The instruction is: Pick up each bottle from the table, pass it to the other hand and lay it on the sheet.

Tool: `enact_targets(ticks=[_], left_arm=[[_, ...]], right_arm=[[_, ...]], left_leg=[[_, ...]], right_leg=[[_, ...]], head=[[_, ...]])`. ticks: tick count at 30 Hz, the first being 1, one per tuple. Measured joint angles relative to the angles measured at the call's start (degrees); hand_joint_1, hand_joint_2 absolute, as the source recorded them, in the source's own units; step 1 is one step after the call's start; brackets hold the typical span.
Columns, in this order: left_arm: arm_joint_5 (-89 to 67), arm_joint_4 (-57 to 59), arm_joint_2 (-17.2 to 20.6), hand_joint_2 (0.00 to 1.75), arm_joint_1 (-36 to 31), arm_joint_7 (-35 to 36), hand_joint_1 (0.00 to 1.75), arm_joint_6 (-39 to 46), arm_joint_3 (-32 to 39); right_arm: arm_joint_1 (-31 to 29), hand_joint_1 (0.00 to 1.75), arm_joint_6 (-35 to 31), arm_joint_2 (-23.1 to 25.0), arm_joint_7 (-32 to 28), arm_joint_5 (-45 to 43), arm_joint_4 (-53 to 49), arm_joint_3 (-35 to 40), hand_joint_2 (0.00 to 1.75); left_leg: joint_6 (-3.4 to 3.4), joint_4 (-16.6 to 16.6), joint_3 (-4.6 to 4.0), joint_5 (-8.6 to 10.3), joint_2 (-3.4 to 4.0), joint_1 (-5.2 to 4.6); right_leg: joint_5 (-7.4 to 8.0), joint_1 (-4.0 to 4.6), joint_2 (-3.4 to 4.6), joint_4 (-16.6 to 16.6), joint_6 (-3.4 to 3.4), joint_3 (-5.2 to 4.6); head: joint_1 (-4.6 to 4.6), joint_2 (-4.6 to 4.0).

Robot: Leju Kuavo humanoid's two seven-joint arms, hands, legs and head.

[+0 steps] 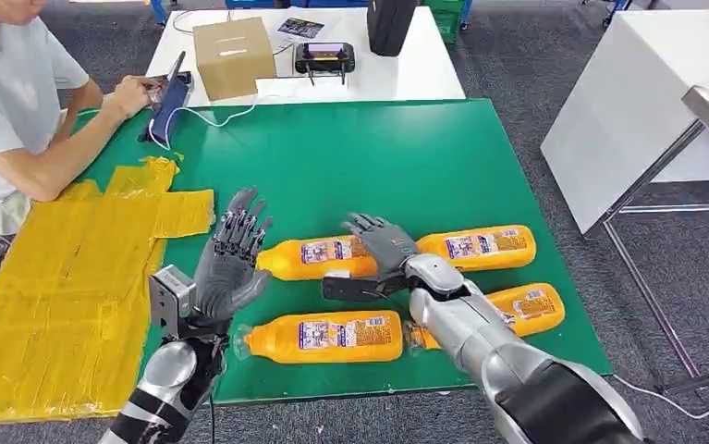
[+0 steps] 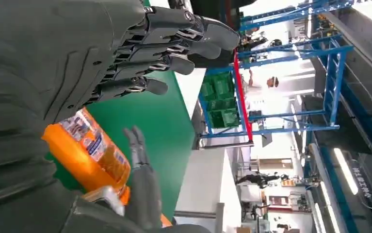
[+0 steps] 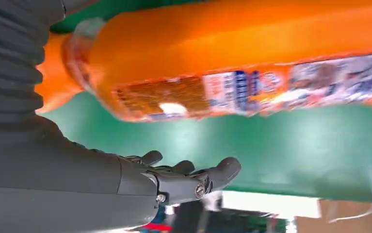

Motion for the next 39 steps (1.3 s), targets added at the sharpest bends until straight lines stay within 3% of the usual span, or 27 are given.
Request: enact_targets(ticks=[17, 20, 21, 24, 32, 34, 37, 39], left_arm=[[1.14, 0.02, 0.02, 1.75, -0.15, -1.88, 0.00, 0.15, -0.07], [1.14, 0.02, 0.02, 1.75, -0.15, -1.92, 0.00, 0.15, -0.07], [1.14, 0.02, 0.02, 1.75, -0.15, -1.92, 0.00, 0.15, -0.07], [1.14, 0.02, 0.02, 1.75, -0.15, -1.92, 0.00, 0.15, -0.07], [1.14, 0.20, 0.00, 1.75, -0.16, -2.19, 0.00, -0.09, -0.13], [1.14, 0.20, 0.02, 1.75, -0.16, -2.19, 0.00, -0.22, -0.13], [1.14, 0.31, 0.00, 1.75, -0.13, -2.19, 0.00, -0.26, -0.13], [1.14, 0.31, 0.02, 1.75, -0.12, -2.19, 0.00, -0.35, -0.13]], right_arm=[[0.22, 0.00, 9.26, -1.16, 0.66, -2.34, 1.46, 0.81, 1.75], [0.11, 0.00, 10.44, -1.22, 3.12, -2.91, 1.70, 0.76, 1.75], [-0.05, 0.02, 10.84, -1.22, 3.93, -3.04, 1.77, 0.72, 1.75], [-0.20, 0.28, 11.80, -1.31, 5.12, -3.17, 2.01, 0.70, 1.75], [-0.64, 0.35, 12.72, -1.40, 6.25, -1.25, 2.49, 1.05, 1.75], [-0.66, 0.58, 12.72, -1.40, 6.41, -0.90, 2.54, 1.27, 1.75], [-0.67, 1.33, 12.39, -1.38, 7.00, 0.19, 2.60, 2.03, 1.75], [-0.73, 1.47, 12.28, -1.36, 7.48, 0.85, 2.62, 2.36, 1.75]], left_leg=[[0.00, 0.00, -0.01, 0.00, -0.02, -0.01], [0.00, 0.00, 0.00, 0.00, -0.01, -0.01], [0.00, 0.00, 0.00, 0.00, -0.01, -0.01], [0.00, 0.00, 0.00, 0.01, -0.01, -0.01], [0.00, 0.00, 0.01, 0.00, -0.01, -0.01], [0.00, 0.00, 0.01, 0.00, -0.01, -0.01], [0.00, 0.00, 0.01, 0.00, -0.01, -0.01], [0.00, 0.00, 0.01, 0.00, -0.01, -0.01]], right_leg=[[0.00, -0.01, 0.00, 0.00, 0.00, 0.03], [0.00, -0.01, 0.00, 0.00, 0.00, 0.03], [0.00, -0.01, 0.00, 0.00, 0.00, 0.03], [0.00, -0.01, -0.01, 0.00, 0.00, 0.04], [0.00, -0.01, -0.01, 0.00, 0.00, 0.05], [0.00, -0.01, -0.01, 0.00, 0.00, 0.05], [0.00, -0.01, -0.01, 0.00, 0.00, 0.05], [0.00, -0.01, -0.01, 0.00, 0.00, 0.06]], head=[[0.00, 0.00], [0.00, 0.00], [0.00, 0.00], [0.00, 0.00], [0.00, 0.00], [0.00, 0.00], [0.00, 0.00], [0.00, 0.00]])
